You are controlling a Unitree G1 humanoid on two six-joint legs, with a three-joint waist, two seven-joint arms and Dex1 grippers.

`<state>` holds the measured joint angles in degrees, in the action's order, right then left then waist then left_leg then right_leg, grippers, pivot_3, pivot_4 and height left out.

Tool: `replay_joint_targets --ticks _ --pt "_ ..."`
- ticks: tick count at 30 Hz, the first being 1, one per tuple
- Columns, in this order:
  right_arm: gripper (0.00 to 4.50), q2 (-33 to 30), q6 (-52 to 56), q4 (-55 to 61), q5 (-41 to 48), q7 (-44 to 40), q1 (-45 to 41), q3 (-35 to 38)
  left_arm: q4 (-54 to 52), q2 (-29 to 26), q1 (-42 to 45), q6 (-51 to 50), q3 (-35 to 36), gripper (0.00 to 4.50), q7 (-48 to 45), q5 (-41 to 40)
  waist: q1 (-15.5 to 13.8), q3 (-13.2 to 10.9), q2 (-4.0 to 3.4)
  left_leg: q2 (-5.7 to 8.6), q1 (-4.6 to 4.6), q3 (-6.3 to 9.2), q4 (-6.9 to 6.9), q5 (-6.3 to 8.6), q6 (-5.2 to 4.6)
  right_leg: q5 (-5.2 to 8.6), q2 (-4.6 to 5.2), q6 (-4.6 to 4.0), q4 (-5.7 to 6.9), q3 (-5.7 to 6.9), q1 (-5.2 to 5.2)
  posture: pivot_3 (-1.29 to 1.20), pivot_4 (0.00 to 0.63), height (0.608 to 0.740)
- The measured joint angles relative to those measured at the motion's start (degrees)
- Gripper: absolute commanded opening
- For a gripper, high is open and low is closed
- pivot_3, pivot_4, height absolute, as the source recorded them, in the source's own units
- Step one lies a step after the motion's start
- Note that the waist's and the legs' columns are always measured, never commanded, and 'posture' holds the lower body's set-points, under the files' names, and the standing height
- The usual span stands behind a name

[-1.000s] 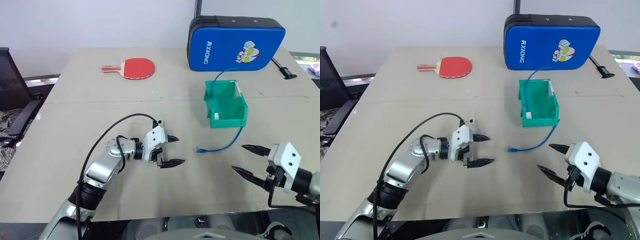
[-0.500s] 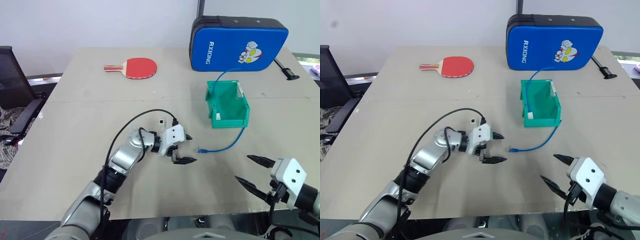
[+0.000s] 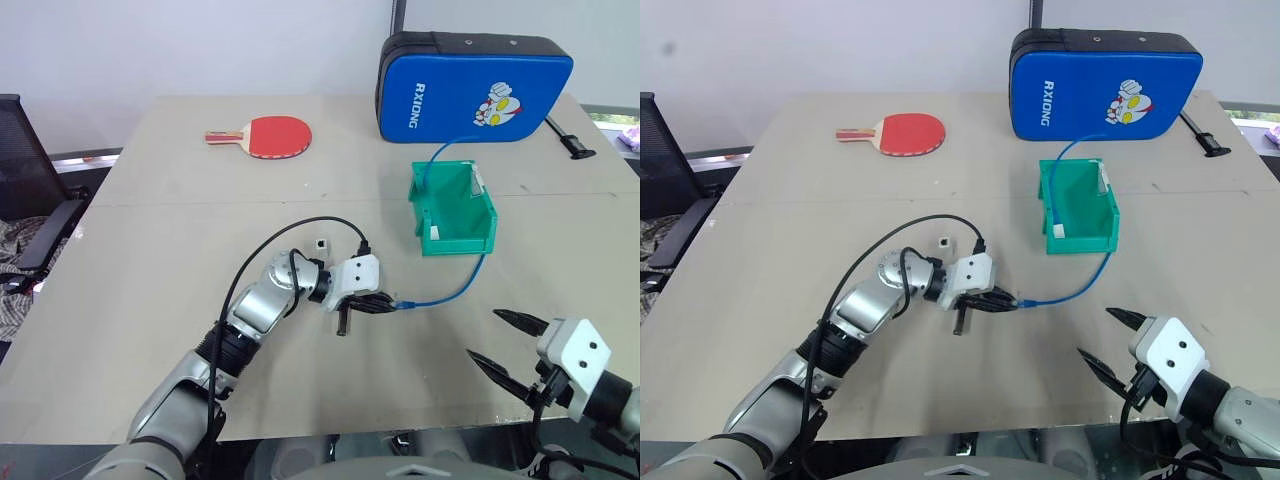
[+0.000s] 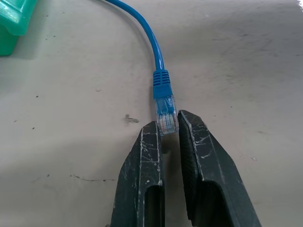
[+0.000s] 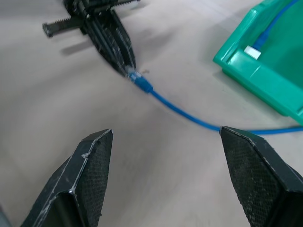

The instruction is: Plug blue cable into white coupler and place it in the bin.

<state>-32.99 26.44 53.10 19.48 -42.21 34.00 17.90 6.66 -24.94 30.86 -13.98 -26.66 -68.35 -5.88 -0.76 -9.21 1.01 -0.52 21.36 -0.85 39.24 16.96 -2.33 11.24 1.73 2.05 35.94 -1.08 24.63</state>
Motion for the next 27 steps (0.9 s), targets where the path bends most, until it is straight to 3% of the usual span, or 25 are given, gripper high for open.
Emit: replay_joint_targets --ticks 5,11,12,13,15,27 --pt "3.55 5.5 9.9 0.1 13.8 5.6 -1.7 -2.2 -4.7 0.0 -0.6 -18.6 6.8 0.04 -4.1 -14.9 0.2 0.0 0.02 -0.11 0.27 0.15 0.08 0.0 0.0 0.0 0.0 0.0 0.02 0.14 0.16 0.0 0.15 0.74" --pt "3.55 8.8 15.9 -0.6 38.0 14.4 -7.8 -2.3 -12.3 -2.4 -0.5 -40.6 17.5 0.04 -4.4 -33.9 0.5 0.0 -0.01 -0.08 0.27 0.24 0.11 0.0 0.0 0.0 0.04 0.0 0.02 0.2 0.15 0.0 0.15 0.74" --pt "2.99 8.9 15.9 -1.3 41.9 16.4 -9.7 -2.4 -13.0 -2.2 -0.5 -42.8 18.7 0.0 -3.3 -36.0 0.5 0.0 -0.01 -0.07 0.27 0.24 0.13 0.0 0.0 -0.01 0.04 0.01 0.02 0.19 0.14 0.0 0.15 0.74" --pt "2.8 8.9 15.9 -1.5 43.2 17.1 -10.2 -2.5 -13.3 -2.1 -0.5 -43.5 19.1 0.0 -2.8 -36.7 0.5 0.0 -0.01 -0.06 0.27 0.23 0.13 -0.01 0.0 -0.01 0.05 0.01 0.02 0.18 0.14 0.0 0.15 0.74" --pt "1.86 8.1 15.9 -2.0 48.9 20.4 -13.0 -3.1 -14.7 -1.9 -0.6 -46.4 20.5 0.0 -0.8 -39.4 0.4 0.0 -0.01 -0.04 0.28 0.25 0.13 -0.01 0.0 -0.03 0.05 0.04 0.02 0.18 0.14 0.0 0.15 0.74" --pt "1.86 3.2 15.6 -5.9 61.0 28.1 -22.2 -8.0 -19.3 -1.2 -3.7 -47.8 22.0 0.0 4.8 -44.0 0.6 0.0 -0.01 -0.01 0.29 0.24 0.12 -0.01 0.0 -0.07 0.03 0.0 0.01 0.14 0.15 0.0 0.15 0.74"
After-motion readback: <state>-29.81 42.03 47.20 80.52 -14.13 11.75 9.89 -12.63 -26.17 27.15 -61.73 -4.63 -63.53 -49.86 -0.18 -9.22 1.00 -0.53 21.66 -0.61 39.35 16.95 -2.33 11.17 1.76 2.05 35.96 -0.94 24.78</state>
